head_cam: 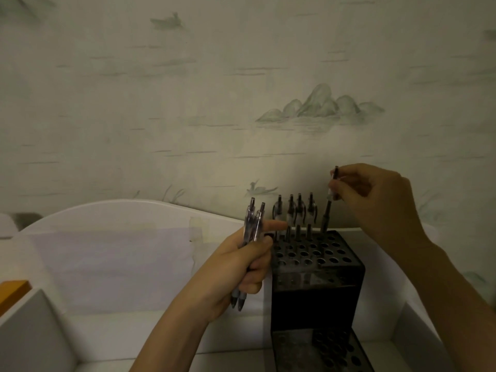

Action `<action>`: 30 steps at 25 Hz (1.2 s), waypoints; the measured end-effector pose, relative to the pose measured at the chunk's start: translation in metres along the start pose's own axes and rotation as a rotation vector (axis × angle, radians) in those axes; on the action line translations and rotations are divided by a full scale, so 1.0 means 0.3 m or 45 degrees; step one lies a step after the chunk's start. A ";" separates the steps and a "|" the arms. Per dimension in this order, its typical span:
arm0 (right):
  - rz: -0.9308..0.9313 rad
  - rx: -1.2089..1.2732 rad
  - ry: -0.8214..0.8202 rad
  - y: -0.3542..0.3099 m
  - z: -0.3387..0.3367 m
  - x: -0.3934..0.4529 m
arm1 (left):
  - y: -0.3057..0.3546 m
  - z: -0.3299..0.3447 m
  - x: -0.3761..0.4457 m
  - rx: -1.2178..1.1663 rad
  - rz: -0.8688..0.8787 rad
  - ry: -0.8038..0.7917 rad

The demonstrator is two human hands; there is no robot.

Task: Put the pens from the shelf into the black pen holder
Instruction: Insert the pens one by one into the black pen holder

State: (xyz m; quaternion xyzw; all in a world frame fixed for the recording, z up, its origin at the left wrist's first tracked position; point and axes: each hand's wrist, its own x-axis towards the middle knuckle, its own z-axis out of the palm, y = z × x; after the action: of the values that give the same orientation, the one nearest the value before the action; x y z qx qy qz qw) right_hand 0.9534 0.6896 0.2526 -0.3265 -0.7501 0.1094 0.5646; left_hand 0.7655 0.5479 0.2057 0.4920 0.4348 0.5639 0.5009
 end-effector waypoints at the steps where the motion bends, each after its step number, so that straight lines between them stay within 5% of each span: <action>1: 0.009 -0.002 -0.022 0.001 0.002 -0.002 | -0.001 0.001 0.001 0.014 -0.003 0.008; 9: 0.225 -0.032 -0.276 0.067 0.044 -0.038 | 0.013 0.007 -0.001 0.204 0.034 0.067; 14: -0.127 0.053 0.028 -0.083 0.018 -0.119 | 0.012 0.030 -0.001 0.446 0.115 0.142; 18: -0.045 0.280 -0.340 -0.200 0.075 -0.199 | 0.018 0.066 0.008 0.636 0.238 0.123; 22: 0.160 0.434 -0.380 -0.190 0.104 -0.188 | 0.013 0.069 0.012 0.749 0.318 0.164; 27: 0.378 0.901 -0.017 -0.176 -0.004 -0.082 | -0.020 0.014 0.021 0.873 0.347 0.271; 30: 0.138 0.540 0.194 -0.130 -0.077 -0.033 | -0.024 -0.005 0.018 0.908 0.353 0.299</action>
State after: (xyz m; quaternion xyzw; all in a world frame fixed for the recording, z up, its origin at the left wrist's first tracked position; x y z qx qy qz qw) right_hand 0.9618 0.6491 0.2735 -0.2478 -0.6468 0.2697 0.6690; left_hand 0.7651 0.5541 0.1992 0.6213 0.5870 0.4922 0.1646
